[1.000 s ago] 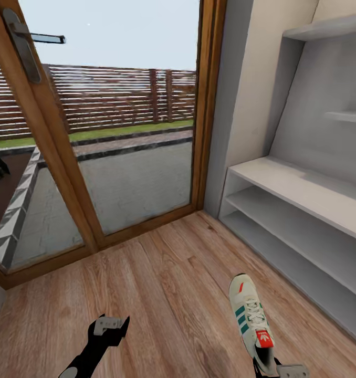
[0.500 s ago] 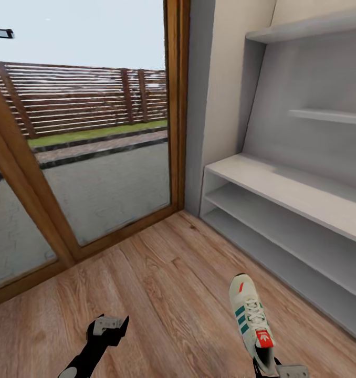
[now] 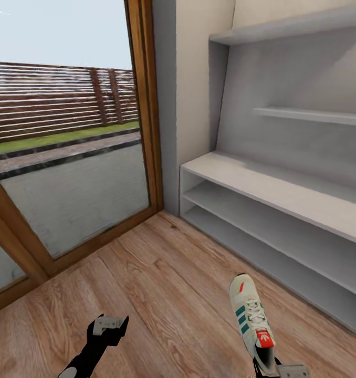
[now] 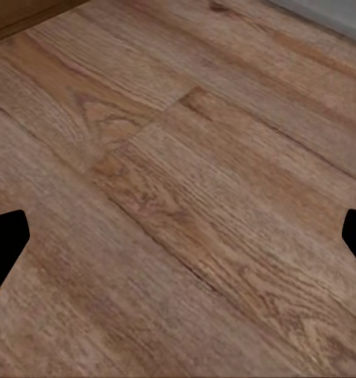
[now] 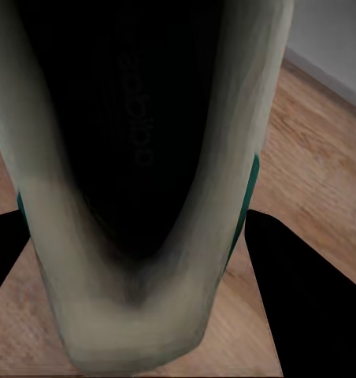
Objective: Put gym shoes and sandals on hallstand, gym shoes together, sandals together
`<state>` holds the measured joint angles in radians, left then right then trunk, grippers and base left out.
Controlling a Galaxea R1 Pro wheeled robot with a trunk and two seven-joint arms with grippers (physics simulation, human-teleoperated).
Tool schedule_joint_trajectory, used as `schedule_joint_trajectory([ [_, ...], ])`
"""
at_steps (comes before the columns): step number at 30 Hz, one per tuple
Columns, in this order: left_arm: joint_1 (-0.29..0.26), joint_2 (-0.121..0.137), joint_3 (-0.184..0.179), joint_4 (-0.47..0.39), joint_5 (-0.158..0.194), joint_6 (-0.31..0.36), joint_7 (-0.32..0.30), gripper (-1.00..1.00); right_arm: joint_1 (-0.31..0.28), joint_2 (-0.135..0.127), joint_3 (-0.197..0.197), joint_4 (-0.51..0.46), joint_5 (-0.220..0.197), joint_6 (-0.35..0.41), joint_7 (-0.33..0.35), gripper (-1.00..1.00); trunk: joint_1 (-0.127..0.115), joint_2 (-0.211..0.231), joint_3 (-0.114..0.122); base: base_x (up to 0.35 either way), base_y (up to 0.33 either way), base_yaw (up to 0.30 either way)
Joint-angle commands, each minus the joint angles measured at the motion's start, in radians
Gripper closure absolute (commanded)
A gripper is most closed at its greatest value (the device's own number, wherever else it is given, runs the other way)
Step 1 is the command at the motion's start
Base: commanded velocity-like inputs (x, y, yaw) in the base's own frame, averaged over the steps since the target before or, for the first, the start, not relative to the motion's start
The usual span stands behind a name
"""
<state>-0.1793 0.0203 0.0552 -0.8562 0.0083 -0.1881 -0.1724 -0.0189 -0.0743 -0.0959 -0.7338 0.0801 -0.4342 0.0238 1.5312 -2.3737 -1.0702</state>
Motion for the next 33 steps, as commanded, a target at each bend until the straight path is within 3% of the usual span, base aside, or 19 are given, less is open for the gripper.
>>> schedule_joint_trajectory([
  [1,0.000,0.000,0.003,0.000,0.001,-0.002,-0.007,-1.00,-0.001,0.001,-0.004,0.001,0.007,-0.003,0.002,1.00,0.000,0.000,-0.001,0.000,0.000,-0.289],
  [9,0.000,0.001,0.003,0.000,0.001,-0.004,-0.008,-1.00,0.000,0.001,-0.004,0.000,0.007,-0.003,0.002,1.00,0.000,0.000,-0.001,0.000,0.003,-0.289],
  [24,0.001,-0.001,-0.001,0.000,0.001,-0.004,-0.004,-1.00,-0.001,0.001,-0.004,0.001,0.007,-0.003,0.002,1.00,0.000,0.000,-0.001,0.000,0.262,-0.289],
  [33,0.001,0.000,-0.001,0.000,0.001,-0.004,-0.003,-1.00,0.000,0.001,-0.004,0.001,0.007,-0.003,0.002,1.00,0.000,0.000,-0.001,0.000,0.057,-0.289],
])
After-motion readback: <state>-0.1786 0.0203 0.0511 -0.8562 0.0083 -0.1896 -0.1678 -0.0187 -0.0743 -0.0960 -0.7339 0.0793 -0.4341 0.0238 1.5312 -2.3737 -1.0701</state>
